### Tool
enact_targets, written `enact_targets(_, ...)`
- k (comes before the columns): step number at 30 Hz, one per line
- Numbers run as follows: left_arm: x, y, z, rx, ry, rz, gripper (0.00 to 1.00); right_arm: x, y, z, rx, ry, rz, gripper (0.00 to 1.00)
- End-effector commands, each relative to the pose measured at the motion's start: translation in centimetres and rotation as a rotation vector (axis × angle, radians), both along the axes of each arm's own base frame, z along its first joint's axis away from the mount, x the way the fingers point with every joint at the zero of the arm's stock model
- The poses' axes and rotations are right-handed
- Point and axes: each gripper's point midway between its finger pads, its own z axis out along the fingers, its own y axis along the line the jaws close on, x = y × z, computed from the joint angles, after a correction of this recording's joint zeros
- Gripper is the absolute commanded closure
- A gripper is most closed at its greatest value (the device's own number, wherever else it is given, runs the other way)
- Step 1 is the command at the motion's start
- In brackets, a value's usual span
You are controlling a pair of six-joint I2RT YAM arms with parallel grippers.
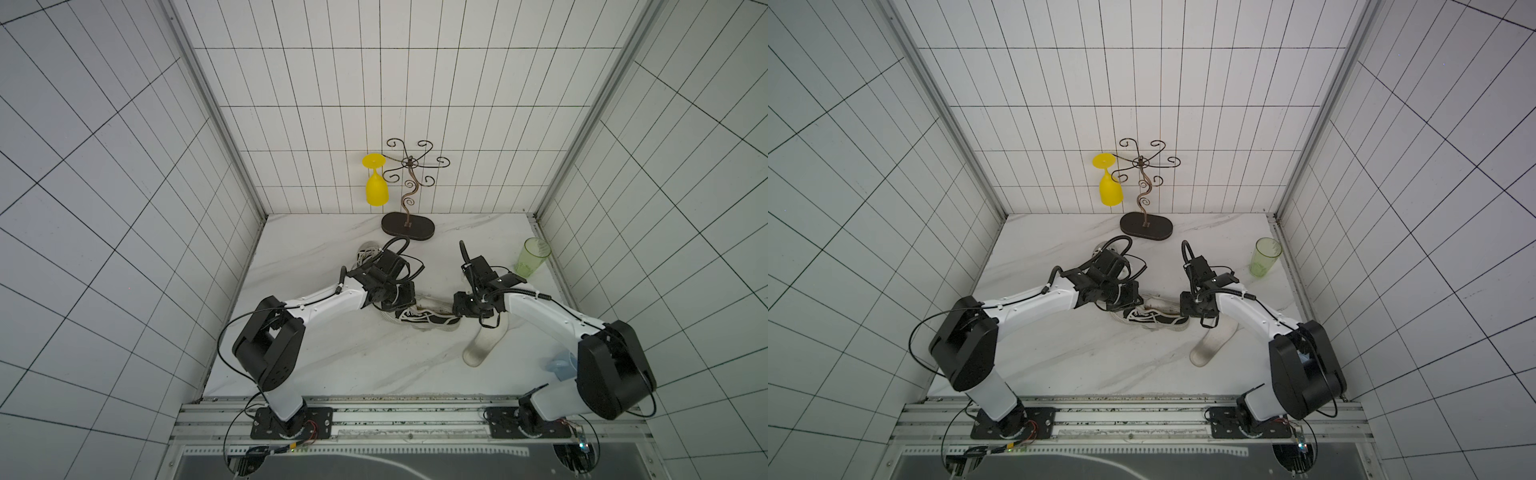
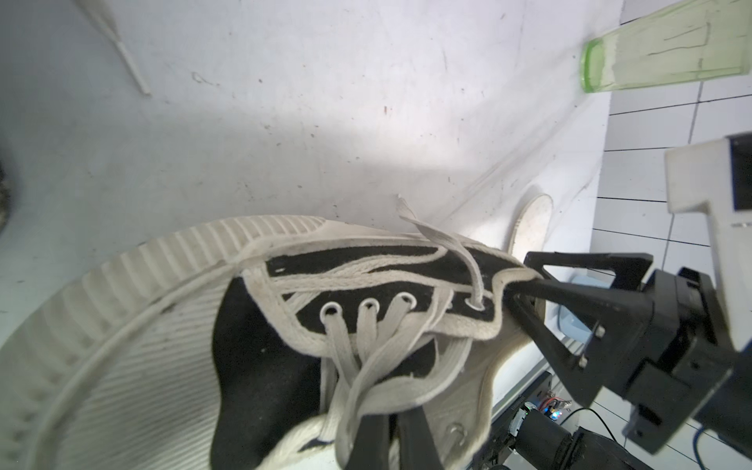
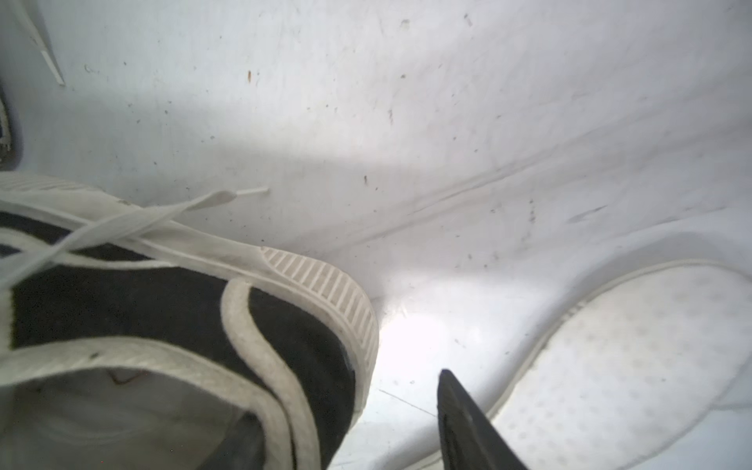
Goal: Insert the insole into the shoe
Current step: Adjust the shoe at the center of the board.
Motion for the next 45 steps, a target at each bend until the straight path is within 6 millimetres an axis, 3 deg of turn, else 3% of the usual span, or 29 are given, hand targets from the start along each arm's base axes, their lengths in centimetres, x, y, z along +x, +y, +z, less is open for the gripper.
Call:
enact_targets(1,0.7,1.7,0.3,0.004,-0.024,0.062,1.00,1.8,-2.6,1.8,-0.105,-0.038,-0.037,0.50)
enact_targets(3,0.5,1.8,-0.2,0.003,-0.022,0.060,1.00,2.2,-1.7,1.5,-0.062,-0.035,-0.028,0.57)
enact_targets(7,0.4,2.4,-1.3,-0.003,-0.001,0.074,1.00,2.1,-0.5,-0.8,0.001,0.008,-0.023,0.87)
enact_targets(8,0.3,2.6,-1.7,-0.003,0.009,0.075,1.00,1.9,-0.4,-1.2,0.016,0.022,-0.025,0.88)
enact_targets(21,-0.2,8.8,-6.9,0.125,0.025,0.135,1.00,0.1,-2.5,-4.4,0.079,0.103,-0.099,0.95)
enact_targets(31,0.7,10.8,-8.3,0.132,0.051,0.208,1.00,-0.7,-3.9,-5.5,0.078,0.118,-0.148,0.99)
enact_targets(35,1.3,9.7,-7.4,0.125,0.020,0.157,1.00,-0.2,-2.8,-4.6,0.143,0.104,-0.144,0.99)
enact_targets(39,1.6,7.3,-5.7,0.129,-0.026,0.090,1.00,-0.1,0.2,-3.0,0.243,0.089,-0.104,0.97)
enact_targets(42,2.2,6.7,-5.7,0.117,-0.025,0.099,1.00,-0.5,1.8,-2.2,0.291,0.095,-0.085,0.95)
enact_targets(45,2.3,6.6,-6.2,0.126,-0.013,0.099,1.00,-0.8,1.7,-2.6,0.282,0.100,-0.088,0.94)
